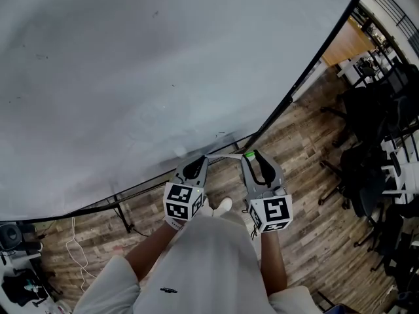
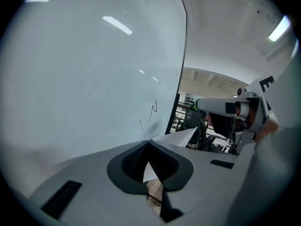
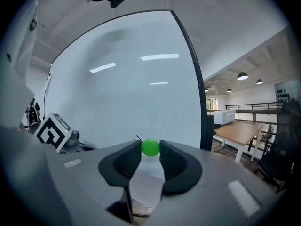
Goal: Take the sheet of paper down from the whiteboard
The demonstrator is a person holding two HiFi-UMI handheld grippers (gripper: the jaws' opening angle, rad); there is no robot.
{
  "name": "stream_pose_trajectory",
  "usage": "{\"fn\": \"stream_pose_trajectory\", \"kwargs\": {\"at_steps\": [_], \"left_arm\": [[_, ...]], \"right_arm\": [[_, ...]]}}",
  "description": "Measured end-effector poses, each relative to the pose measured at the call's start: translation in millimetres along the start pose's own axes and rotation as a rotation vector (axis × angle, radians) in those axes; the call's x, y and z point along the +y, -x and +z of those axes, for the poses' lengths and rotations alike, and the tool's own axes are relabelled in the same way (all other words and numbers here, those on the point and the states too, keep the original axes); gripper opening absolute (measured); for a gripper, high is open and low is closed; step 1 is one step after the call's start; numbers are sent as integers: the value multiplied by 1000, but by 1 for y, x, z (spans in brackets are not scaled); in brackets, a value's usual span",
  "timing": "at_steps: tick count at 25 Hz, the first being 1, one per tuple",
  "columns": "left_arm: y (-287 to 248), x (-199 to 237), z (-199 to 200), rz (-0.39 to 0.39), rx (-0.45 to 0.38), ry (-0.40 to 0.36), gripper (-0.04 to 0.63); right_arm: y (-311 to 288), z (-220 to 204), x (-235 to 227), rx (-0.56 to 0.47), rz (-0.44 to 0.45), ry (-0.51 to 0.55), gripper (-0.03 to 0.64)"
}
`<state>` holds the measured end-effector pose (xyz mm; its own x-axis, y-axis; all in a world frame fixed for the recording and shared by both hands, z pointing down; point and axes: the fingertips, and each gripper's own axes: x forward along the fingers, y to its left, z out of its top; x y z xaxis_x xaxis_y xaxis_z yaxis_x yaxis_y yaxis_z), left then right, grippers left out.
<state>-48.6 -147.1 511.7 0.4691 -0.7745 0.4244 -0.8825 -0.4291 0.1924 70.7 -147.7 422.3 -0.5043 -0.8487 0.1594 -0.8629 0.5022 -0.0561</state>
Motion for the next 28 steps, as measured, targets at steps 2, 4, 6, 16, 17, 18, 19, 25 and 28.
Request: {"fn": "stream_pose_trajectory", "kwargs": {"at_steps": [2, 4, 6, 16, 17, 18, 19, 25, 28], "left_arm": [[4, 0, 5, -4, -9, 7, 6], [9, 0, 10, -5, -21, 13, 6], [14, -1, 16, -5, -32, 18, 6], [41, -9, 42, -9, -104, 18, 6], [45, -10, 45, -10, -115, 14, 6], [49, -12, 49, -12, -127, 10, 6], [52, -13, 53, -15, -141, 8, 6], [71, -26, 85, -59, -225, 9, 6], [78, -28, 96, -60, -262, 8, 6]], "right_arm": [[8, 6, 2, -12, -9, 6, 132], [15, 10, 5, -23, -15, 10, 132], [24, 16, 7, -29, -18, 21, 132], [59, 35, 6, -88, -73, 74, 132], [63, 37, 5, -96, -81, 77, 132], [66, 39, 5, -102, -89, 78, 132], [69, 41, 4, -109, -96, 78, 132], [73, 54, 5, -141, -113, 73, 132], [73, 60, 6, -158, -113, 66, 132]]}}
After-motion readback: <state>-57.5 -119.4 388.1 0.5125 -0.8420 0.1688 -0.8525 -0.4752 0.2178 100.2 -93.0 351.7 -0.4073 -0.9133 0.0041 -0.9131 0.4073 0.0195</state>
